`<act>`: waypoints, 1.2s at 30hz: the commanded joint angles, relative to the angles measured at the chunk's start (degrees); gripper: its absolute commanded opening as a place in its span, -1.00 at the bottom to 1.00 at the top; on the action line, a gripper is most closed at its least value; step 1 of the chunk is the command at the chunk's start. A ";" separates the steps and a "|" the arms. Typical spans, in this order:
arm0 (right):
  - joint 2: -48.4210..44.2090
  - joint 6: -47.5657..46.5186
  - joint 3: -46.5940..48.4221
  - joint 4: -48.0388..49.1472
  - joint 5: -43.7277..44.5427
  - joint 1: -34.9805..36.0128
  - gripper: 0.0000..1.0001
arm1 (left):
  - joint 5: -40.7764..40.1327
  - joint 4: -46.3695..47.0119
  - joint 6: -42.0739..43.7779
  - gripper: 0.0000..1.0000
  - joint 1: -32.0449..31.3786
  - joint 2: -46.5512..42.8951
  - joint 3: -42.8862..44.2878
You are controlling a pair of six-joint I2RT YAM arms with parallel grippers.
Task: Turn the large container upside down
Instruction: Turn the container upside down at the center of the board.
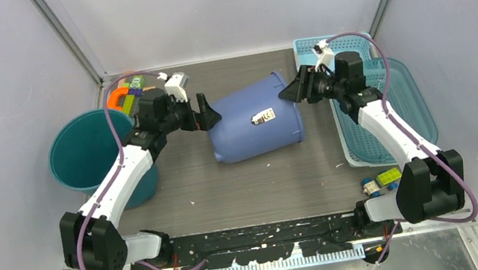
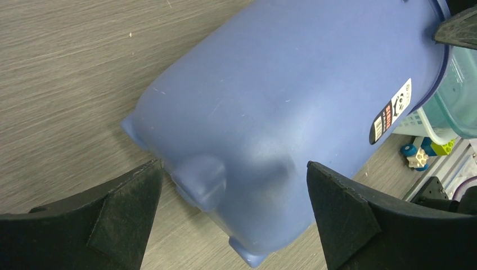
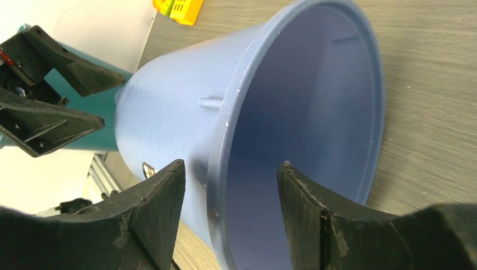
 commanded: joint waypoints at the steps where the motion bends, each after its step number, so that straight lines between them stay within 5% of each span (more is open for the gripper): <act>1: -3.56 -2.25 0.03 3.33 5.65 0.24 0.30 | -1.56 3.17 -2.26 0.99 0.20 -0.25 0.53; 10: -4.58 -12.83 3.29 -1.55 17.69 8.13 0.20 | -2.85 0.58 -3.95 0.99 0.20 2.25 1.15; 17: -7.12 -15.95 1.72 -1.64 25.21 10.26 -0.10 | -3.15 1.76 -5.21 0.99 0.14 1.17 -0.01; 29: -8.65 -17.29 -0.28 -1.01 27.75 10.32 -0.11 | -2.09 3.28 -6.12 0.99 0.29 0.94 -1.47; 36: -8.29 -17.88 -0.20 -1.32 27.14 10.26 -0.35 | -1.60 3.85 -6.51 1.00 0.44 0.92 -2.06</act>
